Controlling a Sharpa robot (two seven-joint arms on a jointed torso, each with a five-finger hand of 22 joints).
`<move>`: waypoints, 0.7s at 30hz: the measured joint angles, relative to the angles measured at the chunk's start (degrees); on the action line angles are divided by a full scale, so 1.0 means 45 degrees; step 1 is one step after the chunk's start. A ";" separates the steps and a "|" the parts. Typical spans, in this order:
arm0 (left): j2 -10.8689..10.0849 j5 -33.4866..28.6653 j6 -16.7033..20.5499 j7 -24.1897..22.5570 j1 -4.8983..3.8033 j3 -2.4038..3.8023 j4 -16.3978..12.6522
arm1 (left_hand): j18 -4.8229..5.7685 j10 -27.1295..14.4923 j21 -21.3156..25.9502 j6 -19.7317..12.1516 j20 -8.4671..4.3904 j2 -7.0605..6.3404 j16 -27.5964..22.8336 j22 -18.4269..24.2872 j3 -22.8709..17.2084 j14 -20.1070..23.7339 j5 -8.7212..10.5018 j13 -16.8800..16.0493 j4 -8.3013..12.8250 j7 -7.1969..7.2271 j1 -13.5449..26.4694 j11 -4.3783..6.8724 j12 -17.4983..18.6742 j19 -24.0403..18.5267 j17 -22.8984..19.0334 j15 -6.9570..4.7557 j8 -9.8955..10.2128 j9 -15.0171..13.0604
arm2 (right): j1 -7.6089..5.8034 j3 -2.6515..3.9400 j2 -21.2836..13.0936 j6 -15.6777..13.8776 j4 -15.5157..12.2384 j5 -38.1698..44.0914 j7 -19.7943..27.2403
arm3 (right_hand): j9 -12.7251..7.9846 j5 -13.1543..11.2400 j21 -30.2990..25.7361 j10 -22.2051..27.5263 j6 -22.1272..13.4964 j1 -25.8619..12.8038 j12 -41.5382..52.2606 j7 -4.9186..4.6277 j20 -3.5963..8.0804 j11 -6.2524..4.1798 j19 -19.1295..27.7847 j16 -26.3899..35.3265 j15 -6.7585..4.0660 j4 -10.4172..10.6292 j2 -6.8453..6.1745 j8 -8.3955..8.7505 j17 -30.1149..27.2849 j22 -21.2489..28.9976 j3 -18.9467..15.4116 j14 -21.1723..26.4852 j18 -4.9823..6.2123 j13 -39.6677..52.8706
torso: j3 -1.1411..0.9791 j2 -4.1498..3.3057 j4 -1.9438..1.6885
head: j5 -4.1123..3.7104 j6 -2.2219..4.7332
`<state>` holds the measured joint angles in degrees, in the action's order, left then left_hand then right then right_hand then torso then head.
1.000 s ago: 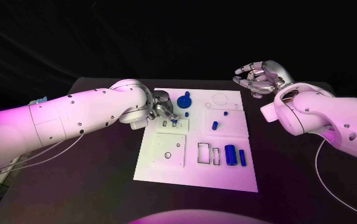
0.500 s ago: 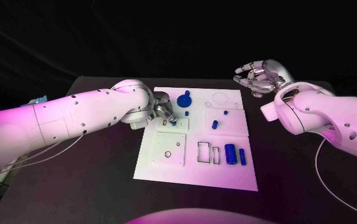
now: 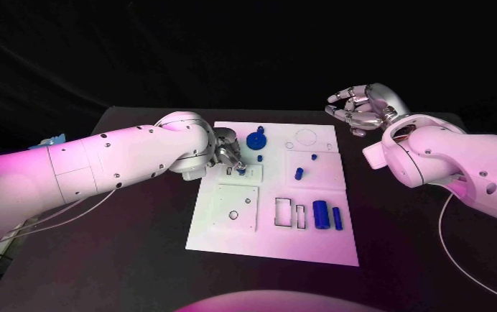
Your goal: Assemble the parts on the task board
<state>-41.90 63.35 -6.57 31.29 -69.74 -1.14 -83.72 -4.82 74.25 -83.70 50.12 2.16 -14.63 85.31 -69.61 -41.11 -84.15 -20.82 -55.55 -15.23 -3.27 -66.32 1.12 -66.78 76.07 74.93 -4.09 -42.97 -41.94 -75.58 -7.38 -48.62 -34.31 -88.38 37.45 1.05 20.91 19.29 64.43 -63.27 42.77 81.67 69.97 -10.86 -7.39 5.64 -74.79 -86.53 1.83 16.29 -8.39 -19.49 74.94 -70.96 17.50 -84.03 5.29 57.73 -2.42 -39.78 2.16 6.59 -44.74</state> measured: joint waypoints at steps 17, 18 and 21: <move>-0.0002 0.0372 -0.0001 0.0029 0.0042 -0.0005 -0.0082 | 0.0001 -0.0001 -0.0051 -0.0001 -0.0046 -0.0033 0.0000 -0.0036 0.0000 0.0000 -0.0056 -0.0030 0.0000 -0.0002 0.0034 -0.0001 0.0001 0.0045 0.0002 0.0000 0.0019 -0.0041 | 0.0019 -0.0004 -0.0006 0.0014 0.0009 -0.0077 -0.0027 | -0.0013 0.0000 -0.0070 0.0000 0.0000 -0.0122 0.0000 0.0000 -0.0001 0.0000 0.0000 0.0000 0.0000 0.0000 0.0019 -0.0049 -0.0002 0.0020 0.0000 0.0000 0.0000 0.0000 | 0.0001 -0.0007 -0.0009 | -0.0010 -0.0054; 0.0001 0.0392 -0.0013 0.0032 0.0049 -0.0006 -0.0078 | 0.0000 -0.0001 -0.0050 -0.0002 -0.0046 -0.0033 0.0000 -0.0036 0.0000 0.0000 -0.0056 -0.0029 0.0000 -0.0002 0.0033 -0.0001 0.0001 0.0046 0.0002 0.0000 0.0023 -0.0041 | 0.0020 -0.0004 -0.0005 0.0015 0.0010 -0.0078 -0.0027 | -0.0013 0.0000 -0.0070 0.0000 0.0000 -0.0122 0.0000 0.0000 0.0000 0.0000 0.0000 0.0000 0.0000 0.0000 0.0019 -0.0049 -0.0002 0.0020 0.0000 0.0000 0.0000 0.0000 | 0.0001 -0.0009 -0.0009 | -0.0010 -0.0060; 0.0008 0.0439 -0.0050 0.0042 0.0063 -0.0010 -0.0066 | 0.0000 -0.0001 -0.0051 -0.0002 -0.0045 -0.0033 0.0000 -0.0051 0.0000 0.0000 -0.0056 -0.0029 0.0000 -0.0003 0.0034 -0.0001 0.0001 0.0045 0.0002 0.0000 -0.0016 -0.0041 | 0.0022 -0.0004 -0.0004 0.0019 0.0012 -0.0081 -0.0029 | -0.0012 0.0000 -0.0070 0.0000 0.0000 -0.0121 0.0000 0.0000 0.0000 0.0001 0.0000 0.0000 0.0000 0.0000 0.0019 -0.0049 -0.0003 0.0020 0.0000 0.0000 0.0000 0.0001 | 0.0001 -0.0010 -0.0001 | -0.0005 -0.0066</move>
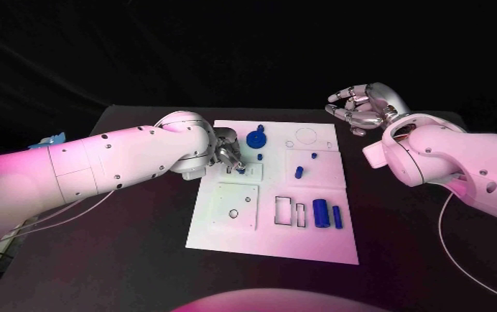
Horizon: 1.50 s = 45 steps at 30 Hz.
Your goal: Assemble the parts on the task board
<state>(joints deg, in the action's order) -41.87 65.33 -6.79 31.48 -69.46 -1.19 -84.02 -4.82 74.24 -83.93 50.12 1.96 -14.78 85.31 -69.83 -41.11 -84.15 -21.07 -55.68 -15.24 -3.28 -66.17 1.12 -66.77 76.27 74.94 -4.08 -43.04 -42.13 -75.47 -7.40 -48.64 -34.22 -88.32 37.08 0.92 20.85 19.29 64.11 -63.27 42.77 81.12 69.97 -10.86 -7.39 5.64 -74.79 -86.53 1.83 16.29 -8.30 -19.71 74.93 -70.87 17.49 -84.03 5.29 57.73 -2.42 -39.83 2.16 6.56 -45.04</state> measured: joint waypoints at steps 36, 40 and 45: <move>0.0008 -0.0025 -0.0159 0.0001 0.0044 -0.0004 0.0015 | 0.0000 -0.0001 0.0001 0.0021 0.0000 0.0144 -0.0001 0.0002 0.0000 0.0001 -0.0047 0.0046 0.0000 0.0020 0.0122 -0.0001 0.0001 -0.0002 -0.0003 0.0001 -0.0021 -0.0104 | 0.0018 -0.0004 -0.0044 0.0049 -0.0009 -0.0011 -0.0022 | 0.0002 0.0000 0.0001 0.0000 0.0000 0.0001 0.0000 0.0000 0.0000 0.0000 0.0000 0.0000 0.0000 0.0035 0.0000 0.0000 -0.0003 -0.0001 0.0035 0.0000 0.0001 0.0001 | -0.0001 0.0010 -0.0012 | -0.0011 -0.0071; 0.0062 -0.0074 -0.0160 0.0007 0.0046 -0.0007 0.0089 | -0.0001 0.0046 0.0001 0.0021 0.0000 0.0144 -0.0001 0.0003 0.0000 0.0047 -0.0047 0.0046 0.0000 0.0019 0.0123 0.0046 0.0002 -0.0002 -0.0004 -0.0045 -0.0071 -0.0104 | 0.0019 -0.0004 -0.0048 0.0051 -0.0014 -0.0011 -0.0025 | 0.0002 -0.0001 0.0001 0.0000 0.0000 0.0001 0.0000 0.0000 0.0000 0.0000 0.0000 0.0000 0.0000 0.0035 0.0000 0.0000 -0.0003 -0.0001 0.0035 0.0000 0.0000 0.0001 | -0.0002 0.0010 -0.0009 | 0.0009 -0.0072; 0.0118 -0.0132 -0.0179 0.0020 0.0047 -0.0008 0.0187 | 0.0000 0.0046 0.0001 0.0053 0.0000 0.0210 0.0051 -0.0010 0.0000 0.0047 -0.0046 0.0025 0.0000 0.0014 0.0190 0.0046 0.0002 -0.0002 -0.0004 -0.0045 -0.0094 -0.0146 | 0.0019 -0.0005 -0.0055 0.0054 -0.0020 -0.0010 -0.0026 | 0.0002 0.0000 0.0001 0.0000 0.0000 0.0001 0.0000 0.0000 0.0000 0.0000 0.0000 0.0000 0.0000 0.0035 0.0000 0.0001 -0.0003 -0.0002 0.0035 0.0000 0.0000 0.0001 | -0.0007 0.0015 0.0001 | 0.0020 -0.0073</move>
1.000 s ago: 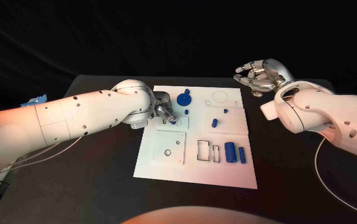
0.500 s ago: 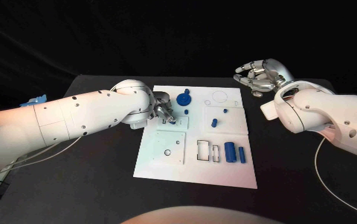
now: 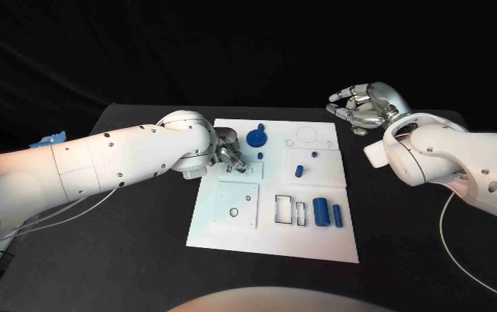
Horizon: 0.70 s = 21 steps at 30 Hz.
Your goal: Assemble the parts on the task board
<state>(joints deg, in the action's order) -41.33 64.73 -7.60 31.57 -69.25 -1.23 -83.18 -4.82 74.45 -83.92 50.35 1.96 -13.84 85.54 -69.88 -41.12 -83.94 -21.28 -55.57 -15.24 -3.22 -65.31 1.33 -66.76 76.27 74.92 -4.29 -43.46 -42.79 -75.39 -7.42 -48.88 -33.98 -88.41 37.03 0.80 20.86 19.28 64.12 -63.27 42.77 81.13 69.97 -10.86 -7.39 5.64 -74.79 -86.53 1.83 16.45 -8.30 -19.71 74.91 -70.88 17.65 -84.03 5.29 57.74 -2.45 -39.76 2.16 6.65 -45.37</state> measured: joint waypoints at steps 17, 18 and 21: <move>0.0242 -0.0096 -0.0227 0.0140 -0.0029 -0.0036 0.0282 | -0.0003 0.0233 -0.0051 0.0152 -0.0045 0.0181 0.0122 -0.0340 0.0094 -0.0003 0.0004 -0.0185 0.0094 0.0102 0.0432 0.0137 -0.0140 0.0232 -0.0001 -0.0095 -0.0174 -0.0268 | 0.0001 -0.0002 -0.0017 0.0015 -0.0022 0.0020 -0.0006 | -0.0020 0.0079 -0.0051 0.0000 0.0000 -0.0136 0.0000 0.0000 0.0000 0.0000 0.0000 0.0071 0.0000 -0.0036 -0.0001 0.0000 -0.0001 0.0016 0.0036 0.0000 -0.0001 0.0000 | -0.0007 0.0001 0.0007 | -0.0032 -0.0027; 0.0245 -0.0099 -0.0239 0.0143 -0.0030 -0.0036 0.0284 | -0.0002 0.0233 -0.0051 0.0153 -0.0045 0.0162 0.0122 -0.0341 0.0107 -0.0004 0.0004 -0.0184 0.0107 0.0102 0.0451 0.0137 -0.0140 0.0232 -0.0001 -0.0096 -0.0176 -0.0273 | 0.0001 -0.0002 -0.0021 0.0016 -0.0022 0.0020 -0.0006 | -0.0020 0.0079 -0.0051 0.0000 0.0000 -0.0136 0.0000 0.0000 0.0000 0.0000 0.0000 0.0071 0.0000 -0.0037 -0.0001 0.0000 -0.0001 0.0016 0.0036 0.0000 -0.0001 0.0000 | -0.0007 0.0001 0.0006 | -0.0034 -0.0029; 0.0251 -0.0116 -0.0287 0.0156 -0.0028 -0.0048 0.0291 | -0.0003 0.0279 -0.0051 0.0210 -0.0059 0.0173 0.0122 -0.0348 0.0200 -0.0027 0.0067 -0.0184 0.0199 0.0217 0.0645 0.0184 -0.0140 0.0246 -0.0001 -0.0119 -0.0216 -0.0333 | 0.0002 -0.0003 -0.0029 0.0018 -0.0023 0.0021 -0.0008 | -0.0019 0.0079 -0.0051 0.0000 0.0000 -0.0136 0.0000 0.0000 0.0000 0.0000 0.0000 0.0071 0.0000 -0.0036 -0.0001 0.0000 -0.0001 0.0028 0.0036 0.0000 -0.0001 0.0000 | -0.0007 -0.0001 0.0000 | -0.0044 -0.0029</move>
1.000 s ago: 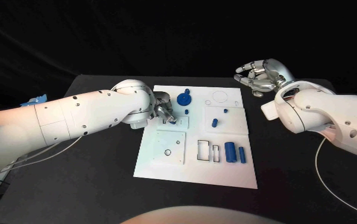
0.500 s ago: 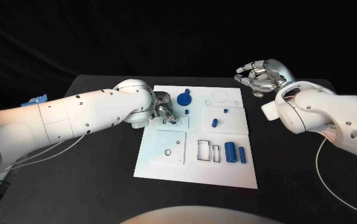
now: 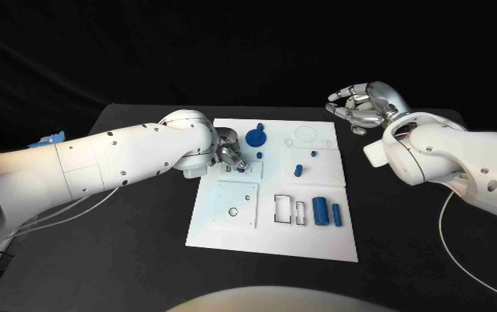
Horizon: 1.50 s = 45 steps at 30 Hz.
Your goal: Assemble the parts on the task board
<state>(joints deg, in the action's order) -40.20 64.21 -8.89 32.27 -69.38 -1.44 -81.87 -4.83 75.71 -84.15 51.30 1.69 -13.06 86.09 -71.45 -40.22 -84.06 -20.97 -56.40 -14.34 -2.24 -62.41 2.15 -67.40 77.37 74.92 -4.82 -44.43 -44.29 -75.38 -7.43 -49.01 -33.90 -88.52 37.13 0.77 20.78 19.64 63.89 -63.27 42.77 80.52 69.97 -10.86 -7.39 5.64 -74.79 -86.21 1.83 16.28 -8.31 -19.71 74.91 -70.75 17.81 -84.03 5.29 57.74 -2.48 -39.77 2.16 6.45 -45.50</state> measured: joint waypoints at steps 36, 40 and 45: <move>-0.0116 -0.0167 -0.0118 0.0100 0.0025 0.0022 0.0041 | 0.0202 0.0091 -0.0097 0.0507 -0.0123 0.0090 0.0272 -0.0584 0.2766 -0.0018 0.0210 -0.0120 -0.0521 0.0224 0.1344 0.0088 -0.0161 0.0439 -0.0002 -0.0110 0.0261 -0.0163 | 0.0002 -0.0006 -0.0066 0.0000 0.0010 -0.0048 0.0031 | -0.0160 0.0934 -0.0272 0.0000 -0.0047 -0.2031 0.0052 0.0047 0.0000 0.0000 0.0000 0.0051 0.0000 0.0074 0.0022 -0.0444 0.0009 0.0041 -0.0216 0.0000 0.0000 -0.0191 | 0.0009 -0.0005 -0.0010 | -0.0066 0.0055; -0.0225 -0.0178 -0.0108 0.0110 0.0026 0.0043 -0.0056 | 0.0201 0.0135 -0.0097 0.0507 -0.0123 0.0120 0.0272 -0.0584 0.2908 -0.0018 0.0228 -0.0135 -0.0544 0.0225 0.1374 0.0132 -0.0161 0.0439 -0.0001 -0.0109 0.0262 -0.0163 | 0.0002 -0.0009 -0.0069 -0.0004 0.0013 -0.0069 0.0037 | -0.0160 0.0930 -0.0321 0.0052 -0.0061 -0.2093 0.0052 0.0061 0.0004 0.0041 0.0004 0.0051 0.0000 0.0088 0.0085 -0.0444 0.0009 0.0078 -0.0269 0.0000 0.0001 -0.0244 | 0.0007 -0.0004 -0.0006 | -0.0048 0.0062; -0.0374 -0.0206 -0.0074 0.0110 0.0013 0.0181 -0.0260 | 0.0202 0.0134 -0.0097 0.0507 -0.0123 0.0120 0.0272 -0.0580 0.2950 -0.0018 0.0228 -0.0110 -0.0502 0.0225 0.1374 0.0131 -0.0160 0.0438 -0.0002 -0.0109 0.0262 -0.0174 | 0.0002 -0.0013 -0.0079 -0.0021 0.0027 -0.0089 0.0049 | -0.0172 0.0930 -0.0521 0.0254 -0.0093 -0.2144 -0.0014 0.0093 0.0022 -0.0022 0.0118 0.0129 0.0000 0.0073 0.0034 -0.0444 0.0008 0.0206 -0.0287 0.0000 0.0197 -0.0467 | 0.0006 -0.0004 -0.0002 | -0.0034 0.0052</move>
<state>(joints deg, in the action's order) -41.89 63.29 -9.22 32.77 -69.32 -0.63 -83.04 -3.92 76.31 -84.59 53.58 1.14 -12.52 87.31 -74.06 -26.94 -84.14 -19.95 -56.89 -16.60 -1.23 -56.23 2.74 -68.12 79.35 74.91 -5.31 -43.26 -45.07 -75.37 -7.49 -49.37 -33.99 -88.40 36.73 0.99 20.00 23.83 61.54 -62.12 42.35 70.87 69.90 -10.45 -7.29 5.54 -74.26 -85.63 1.83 16.61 -8.15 -21.71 74.94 -69.82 16.52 -84.03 6.17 55.64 -2.46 -39.78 2.15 6.30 -45.26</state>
